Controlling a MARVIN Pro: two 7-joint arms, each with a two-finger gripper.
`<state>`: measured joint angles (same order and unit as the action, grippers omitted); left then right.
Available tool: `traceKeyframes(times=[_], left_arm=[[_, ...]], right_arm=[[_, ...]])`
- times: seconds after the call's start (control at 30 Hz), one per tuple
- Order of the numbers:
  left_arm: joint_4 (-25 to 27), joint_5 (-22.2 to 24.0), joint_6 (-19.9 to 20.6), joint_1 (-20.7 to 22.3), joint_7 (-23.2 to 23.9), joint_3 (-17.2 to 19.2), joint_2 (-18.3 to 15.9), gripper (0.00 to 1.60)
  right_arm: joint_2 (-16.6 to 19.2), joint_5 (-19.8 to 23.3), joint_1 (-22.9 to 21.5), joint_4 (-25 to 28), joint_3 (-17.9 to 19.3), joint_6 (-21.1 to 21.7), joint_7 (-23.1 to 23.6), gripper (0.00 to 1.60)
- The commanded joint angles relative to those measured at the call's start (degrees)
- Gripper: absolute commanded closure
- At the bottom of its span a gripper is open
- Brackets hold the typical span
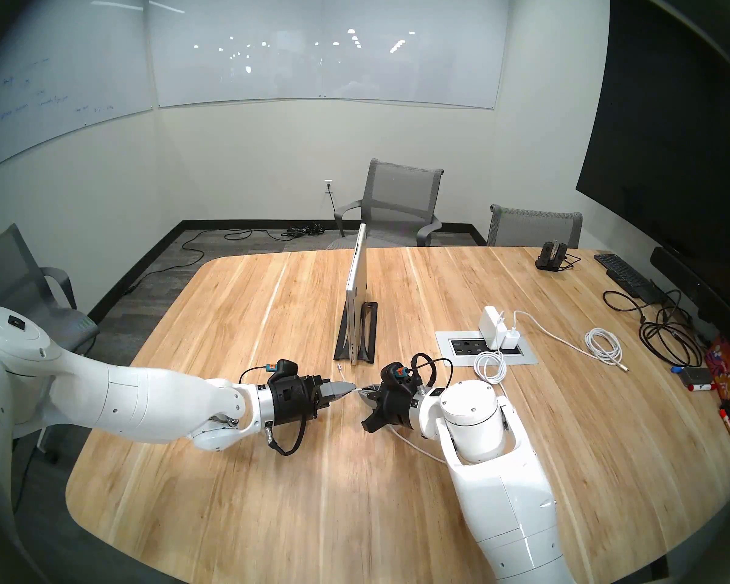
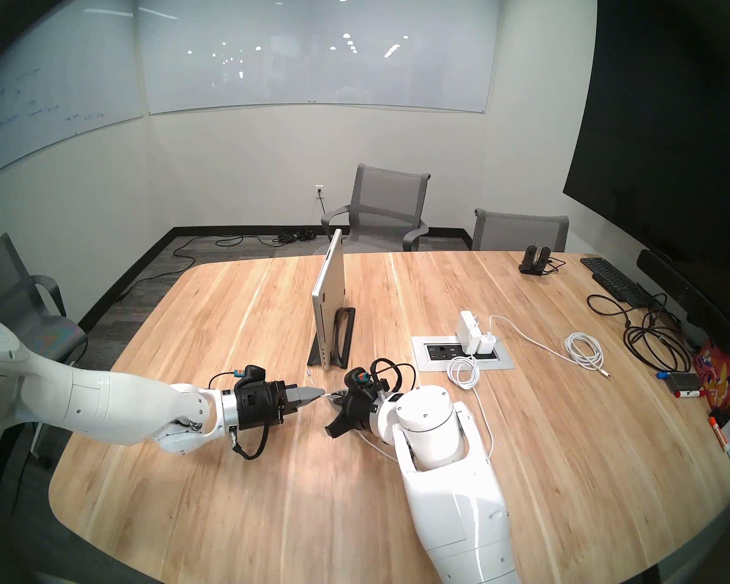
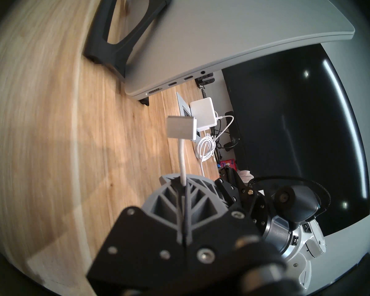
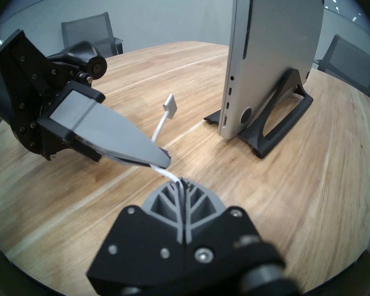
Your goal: Plug the charging cable into the port of a MacBook
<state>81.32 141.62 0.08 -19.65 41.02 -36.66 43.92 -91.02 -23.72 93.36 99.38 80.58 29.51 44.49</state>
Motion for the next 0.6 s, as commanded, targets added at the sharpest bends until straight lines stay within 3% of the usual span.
traceKeyframes(times=[0.0, 0.57], left_arm=[[-4.3, 0.1, 0.1, -4.9, -5.5, -5.5, -1.5, 1.6], [-4.3, 0.5, -0.1, -4.4, -5.2, -6.3, -1.2, 1.6]], right_arm=[[-0.1, 0.6, 0.0, 1.7, 0.7, -0.5, -0.1, 1.6], [0.0, 1.7, 1.5, 2.8, 1.3, -0.9, 0.2, 1.6]])
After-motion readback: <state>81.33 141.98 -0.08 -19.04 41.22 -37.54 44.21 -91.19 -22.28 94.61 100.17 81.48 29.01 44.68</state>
